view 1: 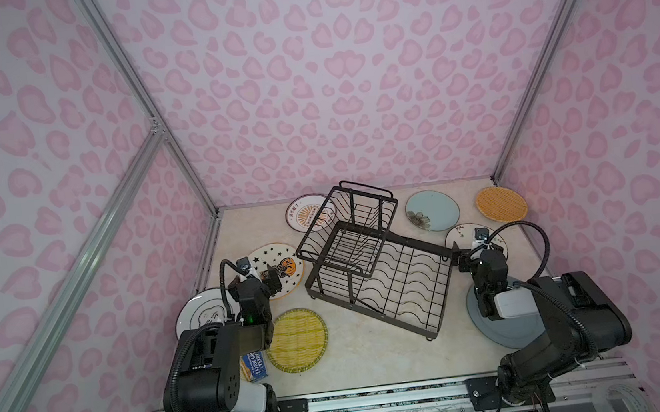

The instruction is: Load the plates into the dish rack

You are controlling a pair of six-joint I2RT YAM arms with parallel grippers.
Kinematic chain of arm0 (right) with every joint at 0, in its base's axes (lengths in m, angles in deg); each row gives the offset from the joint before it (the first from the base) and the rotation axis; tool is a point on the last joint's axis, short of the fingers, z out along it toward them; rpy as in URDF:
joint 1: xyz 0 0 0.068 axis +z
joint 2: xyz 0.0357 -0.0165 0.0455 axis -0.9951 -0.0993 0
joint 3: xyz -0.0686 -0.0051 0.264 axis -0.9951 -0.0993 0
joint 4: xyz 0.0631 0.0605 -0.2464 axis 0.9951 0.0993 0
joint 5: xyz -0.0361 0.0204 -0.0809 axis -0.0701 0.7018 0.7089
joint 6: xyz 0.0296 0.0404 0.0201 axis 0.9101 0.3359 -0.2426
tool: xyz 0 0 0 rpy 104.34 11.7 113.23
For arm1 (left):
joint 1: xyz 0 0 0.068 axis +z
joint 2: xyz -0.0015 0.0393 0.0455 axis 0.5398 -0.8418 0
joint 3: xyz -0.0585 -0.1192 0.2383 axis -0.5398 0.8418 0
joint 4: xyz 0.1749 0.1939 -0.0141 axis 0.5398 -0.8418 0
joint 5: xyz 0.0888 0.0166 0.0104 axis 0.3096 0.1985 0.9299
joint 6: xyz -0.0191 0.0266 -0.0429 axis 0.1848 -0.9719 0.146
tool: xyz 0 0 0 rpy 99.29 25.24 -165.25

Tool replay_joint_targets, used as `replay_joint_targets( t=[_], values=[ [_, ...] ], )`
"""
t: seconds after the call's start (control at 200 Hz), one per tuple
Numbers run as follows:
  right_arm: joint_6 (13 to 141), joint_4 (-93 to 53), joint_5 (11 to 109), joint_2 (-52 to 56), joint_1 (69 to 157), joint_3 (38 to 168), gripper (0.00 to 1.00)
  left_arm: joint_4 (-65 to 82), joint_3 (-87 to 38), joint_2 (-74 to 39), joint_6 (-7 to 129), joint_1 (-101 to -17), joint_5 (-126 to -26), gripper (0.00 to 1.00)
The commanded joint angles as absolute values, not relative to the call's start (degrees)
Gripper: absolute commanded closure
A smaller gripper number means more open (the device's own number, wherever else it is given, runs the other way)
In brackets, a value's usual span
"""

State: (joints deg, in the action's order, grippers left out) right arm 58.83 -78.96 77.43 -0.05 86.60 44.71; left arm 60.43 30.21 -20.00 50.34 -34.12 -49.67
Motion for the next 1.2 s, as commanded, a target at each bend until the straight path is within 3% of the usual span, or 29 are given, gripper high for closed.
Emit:
replay_joint_targets(
  t=[0.0,1.195],
  values=[
    [59.1,-80.04,78.23,-0.38,86.66,44.78,0.0,63.19,29.71,-19.96,49.84,-34.0,-48.99,0.02],
    [59.71,-79.33,75.77,-0.29,85.52,45.12,0.0,62.61,29.49,-19.99,50.37,-33.12,-50.84,0.02]
  ],
)
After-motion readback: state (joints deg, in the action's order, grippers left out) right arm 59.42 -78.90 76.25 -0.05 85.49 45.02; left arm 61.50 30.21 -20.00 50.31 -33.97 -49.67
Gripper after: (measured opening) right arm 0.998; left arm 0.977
